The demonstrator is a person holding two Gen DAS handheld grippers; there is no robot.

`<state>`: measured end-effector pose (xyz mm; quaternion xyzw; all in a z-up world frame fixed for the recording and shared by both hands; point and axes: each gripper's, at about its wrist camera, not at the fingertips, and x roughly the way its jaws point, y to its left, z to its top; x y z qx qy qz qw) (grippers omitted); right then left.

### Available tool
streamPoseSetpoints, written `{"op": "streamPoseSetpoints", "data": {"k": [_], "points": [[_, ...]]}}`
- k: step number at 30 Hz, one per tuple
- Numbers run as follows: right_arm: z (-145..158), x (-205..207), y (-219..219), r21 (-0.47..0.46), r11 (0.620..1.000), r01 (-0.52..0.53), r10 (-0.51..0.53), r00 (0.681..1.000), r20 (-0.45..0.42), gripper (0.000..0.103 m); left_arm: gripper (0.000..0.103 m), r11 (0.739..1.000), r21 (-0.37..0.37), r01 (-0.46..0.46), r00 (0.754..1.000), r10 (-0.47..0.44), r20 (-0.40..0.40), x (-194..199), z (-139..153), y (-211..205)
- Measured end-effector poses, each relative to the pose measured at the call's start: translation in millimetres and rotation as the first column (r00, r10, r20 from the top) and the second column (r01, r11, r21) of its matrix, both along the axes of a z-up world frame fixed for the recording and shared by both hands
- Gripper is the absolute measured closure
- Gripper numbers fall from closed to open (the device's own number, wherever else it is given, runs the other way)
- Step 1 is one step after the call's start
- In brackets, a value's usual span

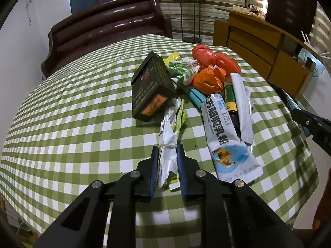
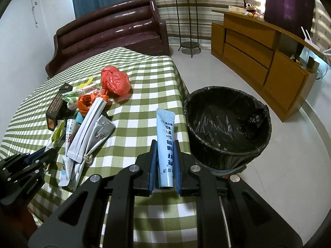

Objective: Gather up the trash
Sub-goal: 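Lift the blue tube with the right tool while the left tool grasps a white wrapper, then carry both items over the black bin and open both tools to drop them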

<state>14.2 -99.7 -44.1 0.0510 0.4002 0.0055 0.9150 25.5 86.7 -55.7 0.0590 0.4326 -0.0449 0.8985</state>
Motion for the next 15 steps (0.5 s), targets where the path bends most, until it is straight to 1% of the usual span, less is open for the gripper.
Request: {"op": "streamPoseSetpoints", "data": {"k": [3,9,15], "points": [[2.6,-1.8,-0.4,0.000,1.000,0.002,-0.002,1.000,0.006,0.088,0.084,1.000,0.006,0.011,1.000,-0.012,0.028,-9.6,5.4,0.0],[12.0,-8.7,-7.1,-0.003,1.000,0.022,-0.022,0.999,0.036,0.088,0.084,0.999,-0.008,0.041,0.996,-0.040,0.085,-33.9,21.8,3.3],[22.7,-12.8,-22.3,-0.007,0.998,0.065,-0.064,0.995,0.080,0.088,0.084,0.997,-0.039,0.073,0.983,-0.066,0.169,-39.4,49.7,-4.4]]}}
